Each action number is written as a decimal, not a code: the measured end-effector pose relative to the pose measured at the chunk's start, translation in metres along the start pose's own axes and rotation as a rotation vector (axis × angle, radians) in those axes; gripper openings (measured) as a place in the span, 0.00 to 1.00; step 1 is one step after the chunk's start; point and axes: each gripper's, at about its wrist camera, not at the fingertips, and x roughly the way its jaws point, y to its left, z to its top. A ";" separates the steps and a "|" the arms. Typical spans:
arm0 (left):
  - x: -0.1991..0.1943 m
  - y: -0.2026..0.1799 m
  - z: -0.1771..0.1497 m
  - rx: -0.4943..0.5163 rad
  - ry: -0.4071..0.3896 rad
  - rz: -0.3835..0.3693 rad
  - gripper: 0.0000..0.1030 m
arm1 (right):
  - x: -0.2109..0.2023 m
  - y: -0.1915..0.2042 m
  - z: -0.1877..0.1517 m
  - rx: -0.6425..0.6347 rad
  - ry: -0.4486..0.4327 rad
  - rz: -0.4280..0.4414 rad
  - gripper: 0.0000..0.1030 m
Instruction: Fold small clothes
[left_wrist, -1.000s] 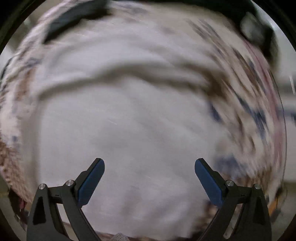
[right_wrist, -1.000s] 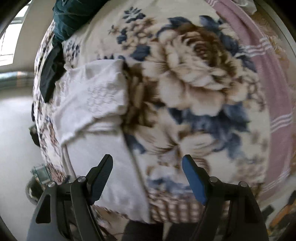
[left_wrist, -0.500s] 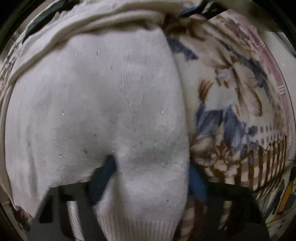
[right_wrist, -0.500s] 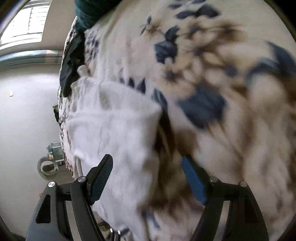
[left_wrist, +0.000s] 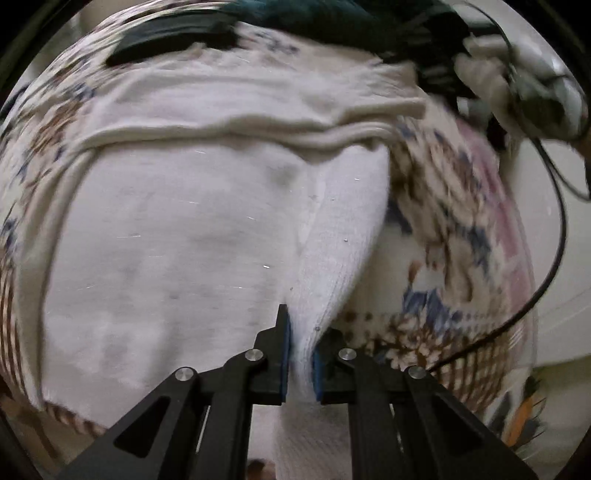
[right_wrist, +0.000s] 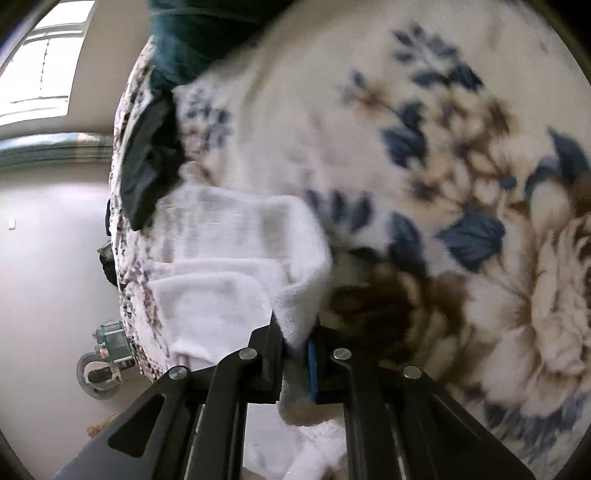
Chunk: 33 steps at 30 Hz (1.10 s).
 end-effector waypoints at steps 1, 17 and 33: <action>-0.008 0.003 0.001 -0.024 -0.007 -0.008 0.07 | -0.003 0.017 0.000 -0.015 -0.004 -0.011 0.10; -0.037 0.235 -0.001 -0.444 -0.018 -0.003 0.07 | 0.242 0.351 -0.021 -0.359 0.116 -0.370 0.08; -0.050 0.343 -0.017 -0.687 0.086 -0.189 0.53 | 0.205 0.350 -0.039 -0.289 0.112 -0.145 0.71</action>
